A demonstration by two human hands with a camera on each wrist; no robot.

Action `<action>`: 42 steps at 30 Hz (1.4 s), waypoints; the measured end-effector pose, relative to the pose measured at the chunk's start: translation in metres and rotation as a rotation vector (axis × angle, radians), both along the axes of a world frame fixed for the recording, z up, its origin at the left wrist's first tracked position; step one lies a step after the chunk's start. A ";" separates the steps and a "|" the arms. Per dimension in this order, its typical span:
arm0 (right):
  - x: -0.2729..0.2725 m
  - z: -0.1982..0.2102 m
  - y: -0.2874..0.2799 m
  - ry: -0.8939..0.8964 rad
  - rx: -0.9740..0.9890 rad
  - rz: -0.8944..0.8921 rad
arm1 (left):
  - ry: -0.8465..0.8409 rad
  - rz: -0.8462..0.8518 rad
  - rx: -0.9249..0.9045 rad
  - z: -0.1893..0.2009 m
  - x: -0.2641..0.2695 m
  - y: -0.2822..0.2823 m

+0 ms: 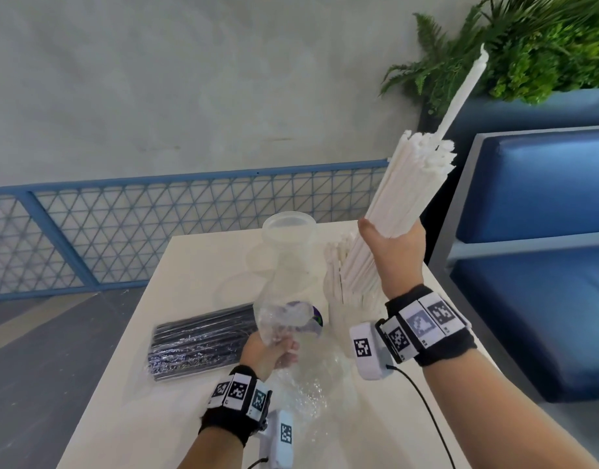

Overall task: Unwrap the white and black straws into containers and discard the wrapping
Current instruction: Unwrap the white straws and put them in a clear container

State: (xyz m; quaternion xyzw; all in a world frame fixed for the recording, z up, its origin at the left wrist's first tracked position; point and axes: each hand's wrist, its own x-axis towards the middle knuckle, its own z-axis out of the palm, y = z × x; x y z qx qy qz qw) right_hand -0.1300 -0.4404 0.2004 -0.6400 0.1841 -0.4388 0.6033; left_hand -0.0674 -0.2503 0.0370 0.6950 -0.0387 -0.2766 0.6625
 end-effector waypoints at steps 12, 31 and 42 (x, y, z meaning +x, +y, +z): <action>0.009 -0.073 -0.006 0.372 -0.027 0.124 | -0.103 -0.019 -0.097 0.024 -0.003 -0.019; 0.028 -0.030 -0.006 0.205 -0.522 0.054 | -0.173 0.033 -0.177 0.029 0.001 -0.013; 0.018 -0.028 -0.002 0.042 -0.526 0.045 | -0.179 0.063 -0.187 0.030 -0.006 -0.009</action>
